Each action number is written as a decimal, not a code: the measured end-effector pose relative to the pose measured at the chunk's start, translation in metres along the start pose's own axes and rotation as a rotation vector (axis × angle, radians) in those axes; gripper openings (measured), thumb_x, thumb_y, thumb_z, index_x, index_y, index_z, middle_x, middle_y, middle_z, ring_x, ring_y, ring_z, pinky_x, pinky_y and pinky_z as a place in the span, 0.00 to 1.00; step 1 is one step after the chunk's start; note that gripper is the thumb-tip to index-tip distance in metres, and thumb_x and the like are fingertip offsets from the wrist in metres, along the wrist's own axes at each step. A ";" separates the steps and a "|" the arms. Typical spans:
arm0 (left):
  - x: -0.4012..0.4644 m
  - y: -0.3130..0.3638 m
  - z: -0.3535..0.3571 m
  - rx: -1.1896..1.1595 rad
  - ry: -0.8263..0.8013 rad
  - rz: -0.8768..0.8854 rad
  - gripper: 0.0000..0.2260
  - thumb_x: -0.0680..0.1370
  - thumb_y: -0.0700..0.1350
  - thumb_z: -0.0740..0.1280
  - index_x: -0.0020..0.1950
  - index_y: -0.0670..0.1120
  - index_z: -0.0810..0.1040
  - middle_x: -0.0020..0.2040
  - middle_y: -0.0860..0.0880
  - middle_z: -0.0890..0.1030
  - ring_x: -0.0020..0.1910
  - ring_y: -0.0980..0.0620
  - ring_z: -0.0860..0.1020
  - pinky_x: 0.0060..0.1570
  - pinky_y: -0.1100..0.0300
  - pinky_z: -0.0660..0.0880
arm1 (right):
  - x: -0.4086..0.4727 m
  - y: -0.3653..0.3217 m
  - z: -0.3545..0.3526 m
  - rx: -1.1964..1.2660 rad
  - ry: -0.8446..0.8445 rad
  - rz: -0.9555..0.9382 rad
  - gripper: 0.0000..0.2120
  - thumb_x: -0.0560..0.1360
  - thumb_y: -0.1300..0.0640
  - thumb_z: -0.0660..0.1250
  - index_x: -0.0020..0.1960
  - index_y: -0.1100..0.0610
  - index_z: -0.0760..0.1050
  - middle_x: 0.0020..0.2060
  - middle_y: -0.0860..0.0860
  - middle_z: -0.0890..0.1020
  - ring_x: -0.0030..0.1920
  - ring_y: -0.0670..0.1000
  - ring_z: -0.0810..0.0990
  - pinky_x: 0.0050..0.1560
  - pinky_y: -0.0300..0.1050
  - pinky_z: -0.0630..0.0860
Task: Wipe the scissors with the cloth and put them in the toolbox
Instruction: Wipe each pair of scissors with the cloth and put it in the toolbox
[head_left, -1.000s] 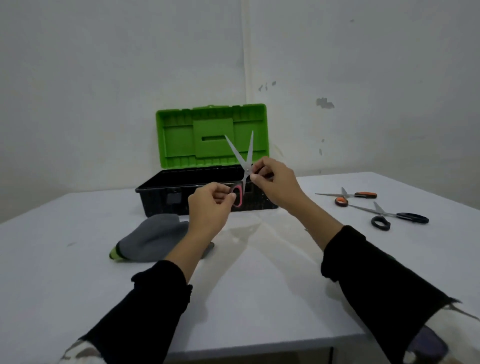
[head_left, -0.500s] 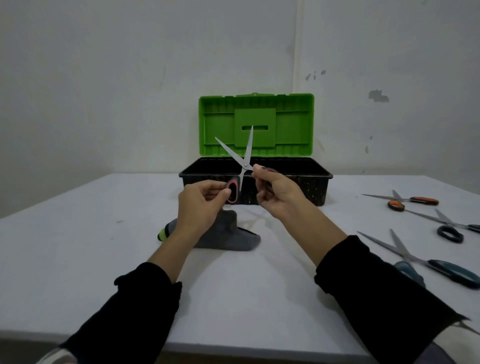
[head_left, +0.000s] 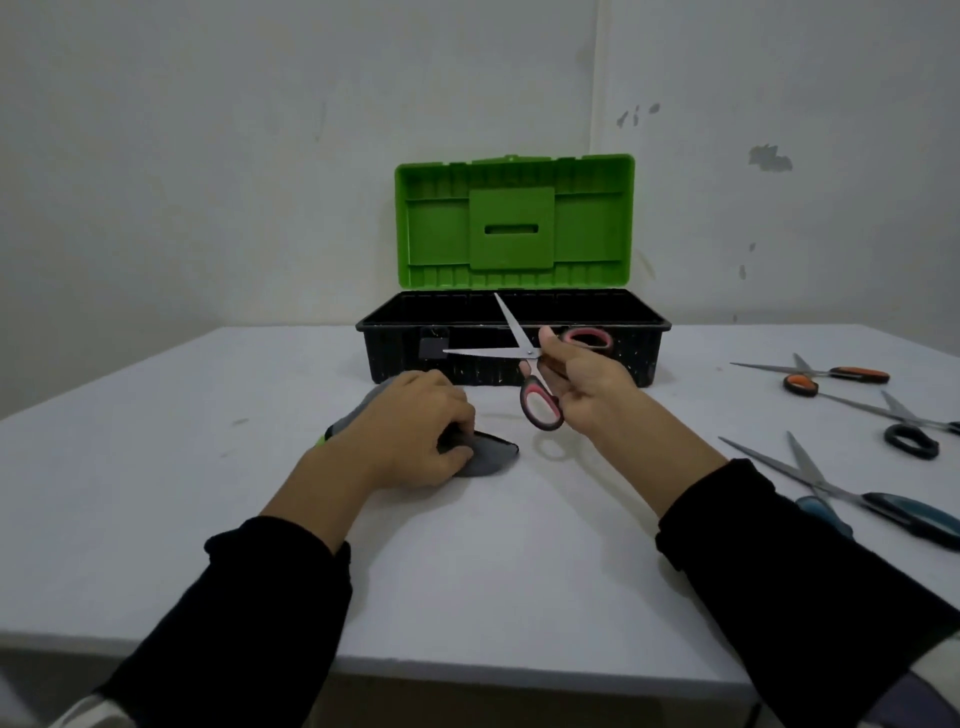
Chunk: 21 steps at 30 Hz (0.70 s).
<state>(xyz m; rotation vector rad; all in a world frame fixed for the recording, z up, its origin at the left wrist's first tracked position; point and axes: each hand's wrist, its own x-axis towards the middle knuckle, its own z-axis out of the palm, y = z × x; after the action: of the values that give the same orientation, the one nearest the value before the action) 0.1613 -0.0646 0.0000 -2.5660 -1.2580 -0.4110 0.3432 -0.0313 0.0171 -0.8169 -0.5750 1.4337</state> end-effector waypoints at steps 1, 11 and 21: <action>0.000 -0.001 0.001 0.024 0.039 0.004 0.07 0.72 0.52 0.65 0.46 0.51 0.78 0.46 0.56 0.76 0.51 0.54 0.69 0.55 0.60 0.62 | 0.000 -0.003 0.000 0.011 -0.009 -0.002 0.05 0.73 0.68 0.67 0.40 0.63 0.73 0.39 0.56 0.79 0.32 0.50 0.80 0.26 0.39 0.79; 0.011 0.003 0.004 -0.263 0.646 -0.107 0.03 0.75 0.41 0.65 0.46 0.45 0.78 0.40 0.49 0.73 0.37 0.58 0.68 0.38 0.71 0.67 | -0.015 -0.017 -0.020 -0.673 -0.007 -0.307 0.05 0.69 0.63 0.73 0.37 0.55 0.80 0.36 0.54 0.82 0.38 0.52 0.80 0.44 0.48 0.79; 0.020 0.017 0.000 -0.685 0.680 -0.202 0.06 0.74 0.44 0.70 0.47 0.43 0.75 0.39 0.55 0.81 0.43 0.63 0.79 0.45 0.72 0.73 | -0.030 -0.014 -0.007 -0.506 -0.224 -0.250 0.06 0.72 0.65 0.69 0.39 0.57 0.78 0.34 0.52 0.81 0.35 0.49 0.79 0.36 0.40 0.77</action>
<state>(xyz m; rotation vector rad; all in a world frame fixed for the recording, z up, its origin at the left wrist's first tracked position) 0.1870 -0.0601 0.0057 -2.3717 -1.2287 -1.8398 0.3548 -0.0610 0.0271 -0.9408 -1.2013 1.1673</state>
